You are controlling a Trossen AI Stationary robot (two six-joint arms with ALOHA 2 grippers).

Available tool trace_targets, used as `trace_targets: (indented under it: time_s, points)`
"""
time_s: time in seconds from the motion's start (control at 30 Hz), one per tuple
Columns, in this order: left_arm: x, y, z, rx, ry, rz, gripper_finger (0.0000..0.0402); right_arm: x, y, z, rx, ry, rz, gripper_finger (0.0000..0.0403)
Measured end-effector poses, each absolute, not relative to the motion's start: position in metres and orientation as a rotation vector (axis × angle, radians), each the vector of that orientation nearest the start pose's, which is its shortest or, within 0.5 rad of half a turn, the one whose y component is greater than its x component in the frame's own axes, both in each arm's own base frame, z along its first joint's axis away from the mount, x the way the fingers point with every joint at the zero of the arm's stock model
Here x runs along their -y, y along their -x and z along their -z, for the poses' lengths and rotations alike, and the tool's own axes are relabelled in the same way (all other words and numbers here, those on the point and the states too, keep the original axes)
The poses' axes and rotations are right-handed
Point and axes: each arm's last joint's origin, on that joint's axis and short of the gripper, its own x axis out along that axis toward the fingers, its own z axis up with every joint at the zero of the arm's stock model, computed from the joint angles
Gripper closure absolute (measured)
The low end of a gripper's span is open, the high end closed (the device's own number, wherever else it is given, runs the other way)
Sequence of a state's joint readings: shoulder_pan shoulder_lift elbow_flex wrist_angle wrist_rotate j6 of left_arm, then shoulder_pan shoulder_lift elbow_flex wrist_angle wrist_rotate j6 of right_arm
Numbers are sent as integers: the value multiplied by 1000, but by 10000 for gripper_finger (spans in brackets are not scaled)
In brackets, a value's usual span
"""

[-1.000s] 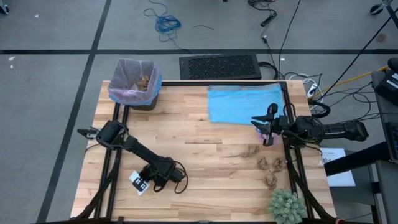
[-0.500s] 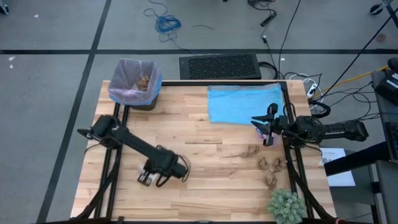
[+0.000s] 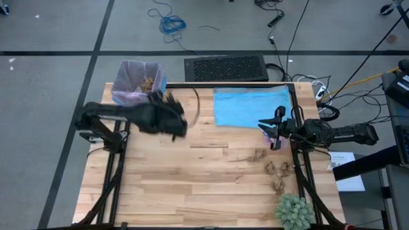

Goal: Place trash/remove bag and relplace
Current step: Put the white paper into the trash bin

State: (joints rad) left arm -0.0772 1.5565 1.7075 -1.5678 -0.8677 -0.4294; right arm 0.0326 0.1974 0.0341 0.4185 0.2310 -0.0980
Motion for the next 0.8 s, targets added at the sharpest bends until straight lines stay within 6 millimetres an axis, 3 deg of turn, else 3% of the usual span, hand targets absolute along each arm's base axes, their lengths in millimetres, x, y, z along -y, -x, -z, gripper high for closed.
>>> trace_targets:
  time_s: [0.13, 0.3, 0.47, 0.8]
  points:
    - [-38, -246, -400, -1037, -284, -1069, 401, 3, -106, -199, 242, 64, 209, 332]
    - [-80, -223, -411, -1055, -239, -1245, 401, 3, -106, -199, 241, 64, 209, 332]
    - [-111, -206, -410, -1140, -94, -1264, 401, 3, -106, -198, 239, 64, 209, 332]
    - [-152, -181, -403, -1201, 214, -1267, 402, 3, -106, -198, 230, 66, 209, 332]
